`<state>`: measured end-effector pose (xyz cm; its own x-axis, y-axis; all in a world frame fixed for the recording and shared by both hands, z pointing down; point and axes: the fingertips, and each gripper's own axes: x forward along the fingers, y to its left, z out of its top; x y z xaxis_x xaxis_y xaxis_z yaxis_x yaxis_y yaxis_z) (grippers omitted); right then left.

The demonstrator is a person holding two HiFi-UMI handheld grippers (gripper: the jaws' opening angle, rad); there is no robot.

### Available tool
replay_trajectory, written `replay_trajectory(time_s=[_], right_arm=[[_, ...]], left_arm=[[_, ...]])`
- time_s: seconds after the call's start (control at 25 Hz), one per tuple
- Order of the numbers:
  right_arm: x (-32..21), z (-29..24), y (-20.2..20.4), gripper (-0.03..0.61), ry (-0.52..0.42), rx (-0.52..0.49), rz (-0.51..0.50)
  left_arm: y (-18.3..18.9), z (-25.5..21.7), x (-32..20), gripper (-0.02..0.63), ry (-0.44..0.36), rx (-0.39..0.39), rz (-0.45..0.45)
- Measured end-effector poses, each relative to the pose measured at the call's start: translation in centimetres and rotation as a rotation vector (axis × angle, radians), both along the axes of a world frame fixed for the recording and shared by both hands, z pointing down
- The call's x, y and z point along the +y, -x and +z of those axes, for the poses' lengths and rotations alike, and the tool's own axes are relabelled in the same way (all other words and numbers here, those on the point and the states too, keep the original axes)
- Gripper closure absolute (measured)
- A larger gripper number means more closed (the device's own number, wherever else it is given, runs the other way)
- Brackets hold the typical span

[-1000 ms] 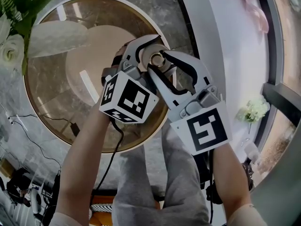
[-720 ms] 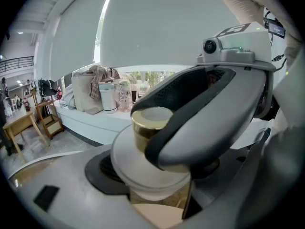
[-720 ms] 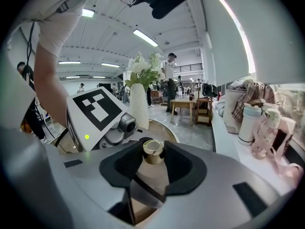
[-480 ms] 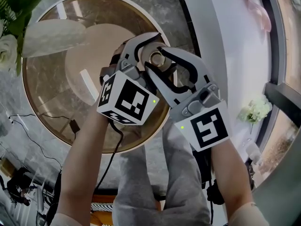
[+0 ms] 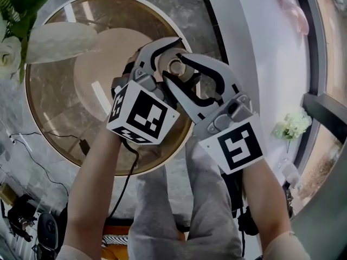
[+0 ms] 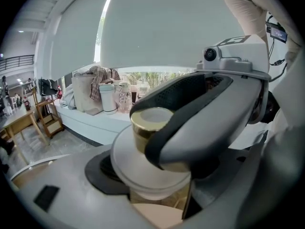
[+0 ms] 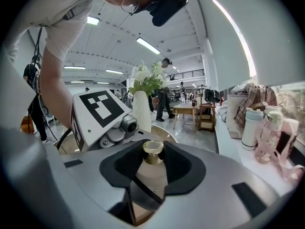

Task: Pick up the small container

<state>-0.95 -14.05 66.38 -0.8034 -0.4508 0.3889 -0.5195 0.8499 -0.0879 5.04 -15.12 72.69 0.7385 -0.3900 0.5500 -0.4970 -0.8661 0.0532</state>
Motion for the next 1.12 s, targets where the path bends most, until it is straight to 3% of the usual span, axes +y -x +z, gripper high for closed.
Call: replay_trajectory(time_s=[0.48,1.12], right_arm=[[-0.7,-10.5,0.8,0.448,-0.084,-0.017,-0.035],[-0.1,-32.7,1.2,0.448,-0.180,-0.031,-0.023]], left_arm=[[0.8,-10.5,-1.2,0.276,-0.066,0.003,-0.024],[1.2,-32.4,-0.8,0.275,-0.109,-0.032,-0.005]])
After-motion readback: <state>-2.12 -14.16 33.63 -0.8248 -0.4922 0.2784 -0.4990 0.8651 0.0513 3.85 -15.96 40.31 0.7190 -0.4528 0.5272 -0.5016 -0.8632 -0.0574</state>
